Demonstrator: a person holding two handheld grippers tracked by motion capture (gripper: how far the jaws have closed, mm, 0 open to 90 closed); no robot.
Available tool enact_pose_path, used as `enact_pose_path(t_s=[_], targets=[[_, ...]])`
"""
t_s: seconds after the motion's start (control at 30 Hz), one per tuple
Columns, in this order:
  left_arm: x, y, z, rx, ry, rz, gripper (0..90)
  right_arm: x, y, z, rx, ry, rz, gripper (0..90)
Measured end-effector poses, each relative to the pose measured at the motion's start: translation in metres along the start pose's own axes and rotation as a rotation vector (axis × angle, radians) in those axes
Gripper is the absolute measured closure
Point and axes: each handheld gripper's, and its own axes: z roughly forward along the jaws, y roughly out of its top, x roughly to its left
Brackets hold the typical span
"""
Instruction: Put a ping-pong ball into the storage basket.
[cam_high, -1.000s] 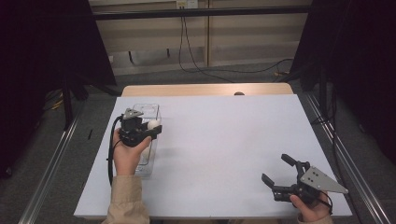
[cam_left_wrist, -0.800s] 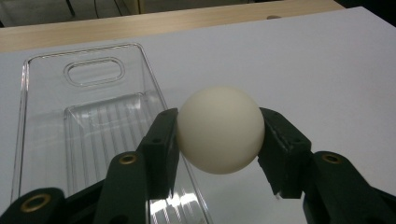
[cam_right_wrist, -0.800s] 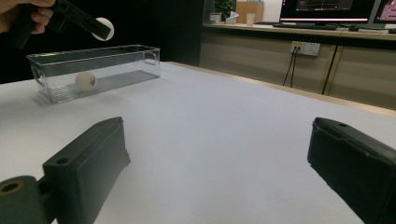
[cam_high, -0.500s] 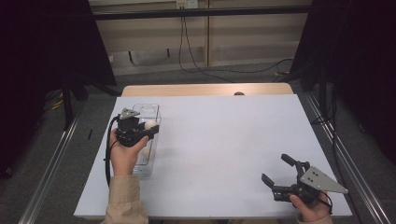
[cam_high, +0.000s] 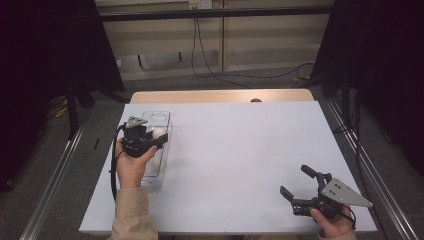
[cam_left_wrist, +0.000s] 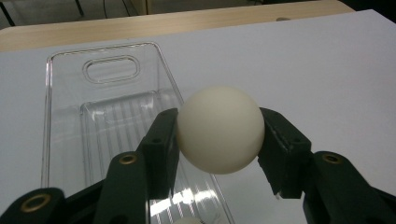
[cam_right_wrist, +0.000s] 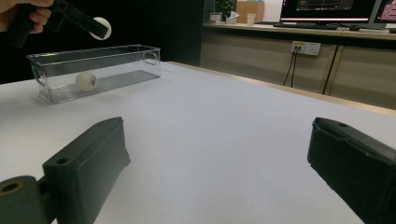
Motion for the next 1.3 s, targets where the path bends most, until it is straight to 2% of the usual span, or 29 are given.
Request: enact_pose_path(t_s=[0.53,0.9,1.3], targets=[[0.009,-0.004,0.0,0.013,0.028,-0.011,51.0,-0.001,0.0,0.0,-0.002,-0.004,0.01,3.8],[0.015,-0.009,0.001,0.023,0.061,-0.021,51.0,-0.001,-0.001,0.0,0.001,0.0,0.009,3.8],[0.019,-0.011,-0.001,0.018,0.067,-0.027,51.0,-0.002,0.0,0.0,0.0,0.001,0.005,3.8]])
